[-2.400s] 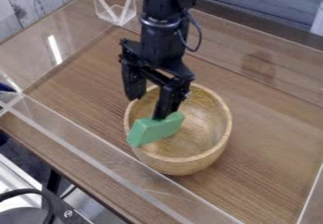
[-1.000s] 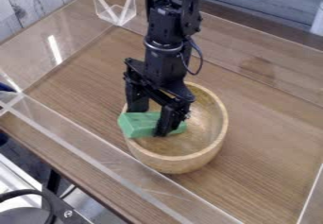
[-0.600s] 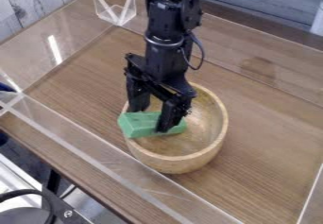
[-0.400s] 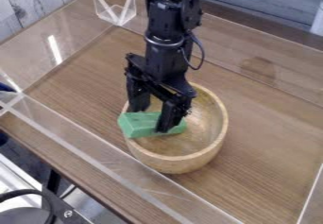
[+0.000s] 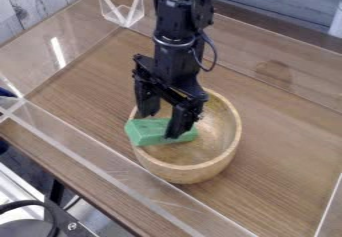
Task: Remove the green block from inside the brown bowl and put it on the table
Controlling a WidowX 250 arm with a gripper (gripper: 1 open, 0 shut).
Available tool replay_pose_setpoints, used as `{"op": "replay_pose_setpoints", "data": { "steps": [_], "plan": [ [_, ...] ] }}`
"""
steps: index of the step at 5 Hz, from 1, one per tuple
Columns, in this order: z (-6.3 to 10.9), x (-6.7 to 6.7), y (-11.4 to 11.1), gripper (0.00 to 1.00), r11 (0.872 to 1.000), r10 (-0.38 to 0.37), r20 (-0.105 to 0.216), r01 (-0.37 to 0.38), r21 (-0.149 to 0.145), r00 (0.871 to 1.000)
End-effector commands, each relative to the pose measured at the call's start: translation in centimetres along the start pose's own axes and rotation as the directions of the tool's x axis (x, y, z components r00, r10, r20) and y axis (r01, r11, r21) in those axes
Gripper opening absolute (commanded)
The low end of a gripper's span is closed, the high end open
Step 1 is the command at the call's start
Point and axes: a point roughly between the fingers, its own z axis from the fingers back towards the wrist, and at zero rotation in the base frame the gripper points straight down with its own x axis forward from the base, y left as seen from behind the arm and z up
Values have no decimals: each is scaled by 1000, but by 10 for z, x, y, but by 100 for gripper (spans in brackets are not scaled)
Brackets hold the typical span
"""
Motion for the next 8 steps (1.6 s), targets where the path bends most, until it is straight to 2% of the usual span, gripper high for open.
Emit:
{"op": "replay_pose_setpoints", "data": {
  "steps": [1, 5, 8],
  "plan": [
    [18, 12, 1, 100, 1000, -6, 82, 5, 16, 997],
    [2, 17, 1, 100, 1000, -12, 66, 11, 17, 998],
    [-6, 20, 1, 100, 1000, -10, 69, 9, 19, 998]
  ]
}}
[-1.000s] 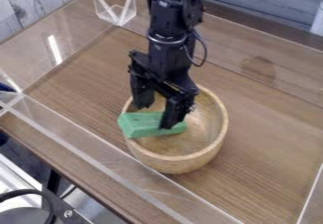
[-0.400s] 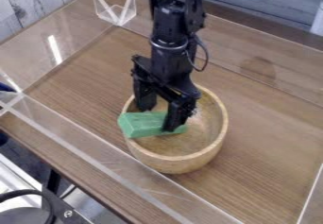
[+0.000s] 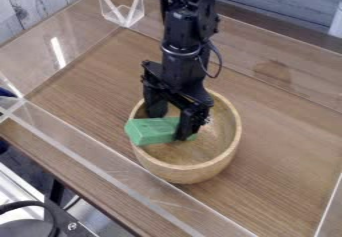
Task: Remove the green block from inside the brown bowl and put it on the table
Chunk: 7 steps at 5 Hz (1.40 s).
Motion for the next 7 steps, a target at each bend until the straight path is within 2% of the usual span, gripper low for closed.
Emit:
{"op": "replay_pose_setpoints", "data": {
  "steps": [1, 7],
  "plan": [
    [6, 5, 1, 100, 1000, -4, 34, 3, 10, 999],
    [12, 9, 0, 100, 1000, 1, 83, -2, 13, 997]
  ]
}}
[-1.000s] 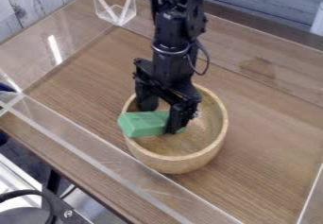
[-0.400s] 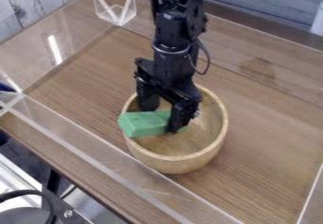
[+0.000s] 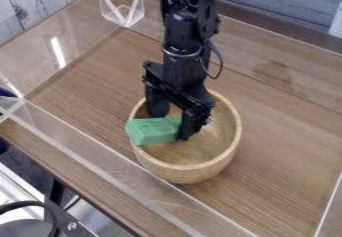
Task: Remove the green block from inside the brown bowl and put it on the table
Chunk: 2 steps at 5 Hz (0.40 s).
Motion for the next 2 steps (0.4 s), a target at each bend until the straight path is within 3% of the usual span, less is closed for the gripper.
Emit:
{"op": "replay_pose_setpoints", "data": {
  "steps": [1, 2],
  "plan": [
    [14, 7, 0, 100, 1000, -6, 66, 5, 12, 998],
    [16, 7, 0, 100, 1000, -4, 73, 3, 12, 997]
  ]
}}
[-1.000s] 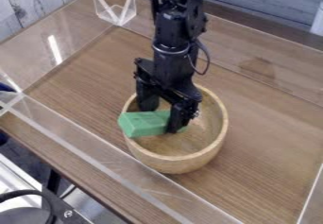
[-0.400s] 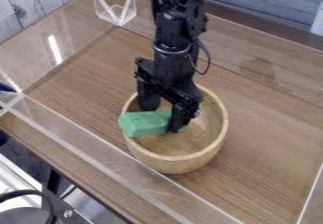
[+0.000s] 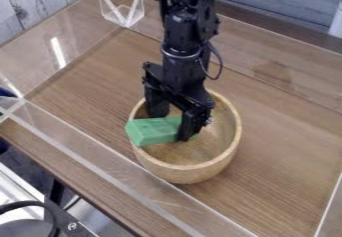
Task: Remove the green block from inside the brown bowl and put it on the table
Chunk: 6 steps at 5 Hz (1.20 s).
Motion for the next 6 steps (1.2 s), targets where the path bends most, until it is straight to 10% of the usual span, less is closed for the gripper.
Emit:
{"op": "replay_pose_setpoints", "data": {
  "steps": [1, 6],
  "plan": [
    [16, 8, 0, 100, 1000, -5, 72, 4, 12, 997],
    [12, 9, 0, 100, 1000, 1, 80, -2, 13, 997]
  ]
}}
